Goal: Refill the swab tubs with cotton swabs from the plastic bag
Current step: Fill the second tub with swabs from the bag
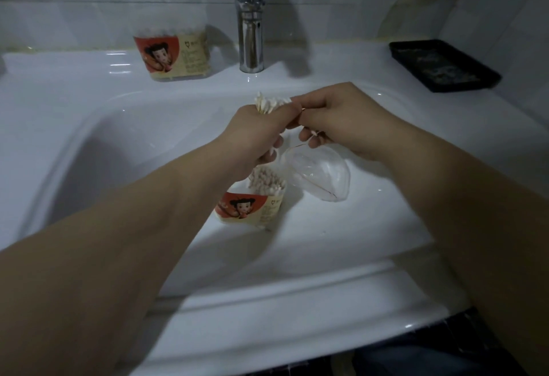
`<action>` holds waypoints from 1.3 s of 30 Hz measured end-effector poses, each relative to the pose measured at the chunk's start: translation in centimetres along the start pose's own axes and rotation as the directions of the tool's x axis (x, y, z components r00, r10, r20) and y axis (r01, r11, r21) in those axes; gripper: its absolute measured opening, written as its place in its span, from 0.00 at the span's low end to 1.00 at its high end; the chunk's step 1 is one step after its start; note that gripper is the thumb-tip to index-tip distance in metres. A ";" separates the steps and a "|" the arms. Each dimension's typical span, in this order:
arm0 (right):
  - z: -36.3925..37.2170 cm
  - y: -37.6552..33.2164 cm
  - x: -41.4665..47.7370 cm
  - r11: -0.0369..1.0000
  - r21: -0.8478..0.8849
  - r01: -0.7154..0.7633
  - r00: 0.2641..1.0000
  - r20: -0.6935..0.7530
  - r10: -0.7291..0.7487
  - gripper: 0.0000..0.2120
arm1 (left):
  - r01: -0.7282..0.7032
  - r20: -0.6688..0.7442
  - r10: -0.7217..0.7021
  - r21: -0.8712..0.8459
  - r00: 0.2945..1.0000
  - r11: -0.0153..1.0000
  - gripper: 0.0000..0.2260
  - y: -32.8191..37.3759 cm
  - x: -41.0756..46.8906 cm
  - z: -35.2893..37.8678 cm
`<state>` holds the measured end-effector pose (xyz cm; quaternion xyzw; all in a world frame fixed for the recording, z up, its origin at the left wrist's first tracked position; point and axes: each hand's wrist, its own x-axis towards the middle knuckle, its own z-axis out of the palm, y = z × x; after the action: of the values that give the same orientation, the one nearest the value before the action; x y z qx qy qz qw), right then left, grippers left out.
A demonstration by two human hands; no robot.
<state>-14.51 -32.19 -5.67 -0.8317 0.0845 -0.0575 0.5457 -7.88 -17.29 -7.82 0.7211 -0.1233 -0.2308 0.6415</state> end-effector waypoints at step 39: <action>2.1 1.0 -0.5 0.748 -0.594 -0.296 0.785 0.295 0.544 0.29 | 0.028 0.017 -0.029 0.060 0.999 0.998 0.09 -0.4 0.0 0.4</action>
<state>-14.65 -30.56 -7.43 -0.8936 0.1584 0.2899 0.3037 -8.11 -17.62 -8.31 0.7396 -0.1257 -0.2426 0.6151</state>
